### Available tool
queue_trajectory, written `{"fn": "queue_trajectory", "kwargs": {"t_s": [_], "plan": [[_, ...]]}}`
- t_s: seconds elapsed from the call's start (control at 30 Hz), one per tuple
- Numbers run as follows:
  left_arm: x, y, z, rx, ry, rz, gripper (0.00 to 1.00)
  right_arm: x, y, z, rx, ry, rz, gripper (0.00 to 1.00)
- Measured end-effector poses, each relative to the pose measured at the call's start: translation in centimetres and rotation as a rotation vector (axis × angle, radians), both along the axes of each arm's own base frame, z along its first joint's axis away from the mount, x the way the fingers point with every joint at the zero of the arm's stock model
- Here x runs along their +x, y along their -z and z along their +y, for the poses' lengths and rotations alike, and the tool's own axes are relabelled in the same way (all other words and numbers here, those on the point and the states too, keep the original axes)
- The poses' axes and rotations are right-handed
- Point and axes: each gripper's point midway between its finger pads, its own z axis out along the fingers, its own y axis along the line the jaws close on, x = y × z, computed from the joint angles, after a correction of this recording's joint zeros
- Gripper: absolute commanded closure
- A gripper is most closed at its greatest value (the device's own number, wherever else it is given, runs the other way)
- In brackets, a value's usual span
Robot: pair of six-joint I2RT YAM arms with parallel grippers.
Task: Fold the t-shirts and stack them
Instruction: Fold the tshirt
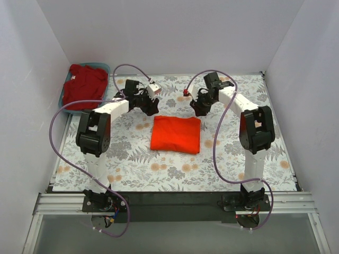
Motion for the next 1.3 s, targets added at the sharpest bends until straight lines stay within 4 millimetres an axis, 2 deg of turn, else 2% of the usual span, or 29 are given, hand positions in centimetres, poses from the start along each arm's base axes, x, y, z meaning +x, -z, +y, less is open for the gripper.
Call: {"fn": "queue_trajectory", "kwargs": {"t_s": [0.07, 0.17, 0.3, 0.4, 0.53, 0.63, 0.77, 0.9, 0.97, 1.0, 1.03, 1.1, 1.13, 1.2, 1.3], "plan": [[0.5, -0.9, 0.4, -0.023, -0.045, 0.005, 0.48, -0.2, 0.1, -0.4, 0.008, 0.052, 0.039, 0.61], [-0.1, -2.6, 0.5, -0.089, -0.061, 0.041, 0.52, -0.8, -0.1, -0.3, 0.060, 0.119, 0.113, 0.66], [-2.2, -5.6, -0.7, -0.240, -0.046, 0.157, 0.56, -3.2, -0.9, 1.2, 0.195, 0.191, 0.292, 0.64], [-4.2, -6.3, -2.4, -0.349, -0.038, 0.305, 0.59, -5.3, -1.5, 2.9, 0.297, 0.217, 0.446, 0.66], [-5.8, -4.4, -3.8, -0.435, -0.066, 0.519, 0.60, -6.3, -1.0, 4.4, 0.364, 0.246, 0.590, 0.66], [-6.0, -1.5, -4.4, -0.450, -0.111, 0.648, 0.60, -6.1, 1.2, 4.7, 0.355, 0.283, 0.660, 0.66], [-5.7, 3.4, -4.4, -0.441, -0.209, 0.797, 0.60, -5.0, 4.7, 4.3, 0.322, 0.338, 0.712, 0.67], [-2.9, 3.0, -4.6, -0.485, -0.227, 0.811, 0.57, -2.6, 4.5, 3.9, 0.348, 0.377, 0.714, 0.61], [-1.6, 2.2, -4.1, -0.500, -0.238, 0.786, 0.56, -1.2, 4.1, 3.2, 0.359, 0.392, 0.666, 0.56], [-1.2, 1.5, -3.8, -0.509, -0.237, 0.772, 0.54, -0.8, 3.8, 2.8, 0.363, 0.400, 0.651, 0.50], [-1.2, 0.9, -3.5, -0.519, -0.232, 0.764, 0.53, -0.7, 3.4, 2.6, 0.371, 0.405, 0.645, 0.43], [-2.2, -0.2, -2.8, -0.534, -0.229, 0.778, 0.53, -1.2, 2.2, 2.0, 0.386, 0.420, 0.644, 0.42], [-3.3, -0.9, -2.5, -0.542, -0.225, 0.783, 0.53, -1.7, 1.0, 1.9, 0.406, 0.418, 0.643, 0.42], [-6.6, -2.4, -2.3, -0.553, -0.212, 0.826, 0.52, -3.5, -1.5, 2.1, 0.445, 0.410, 0.658, 0.42], [-11.4, -5.2, -3.4, -0.562, -0.156, 0.861, 0.52, -7.1, -5.0, 3.6, 0.510, 0.359, 0.693, 0.43]]}}
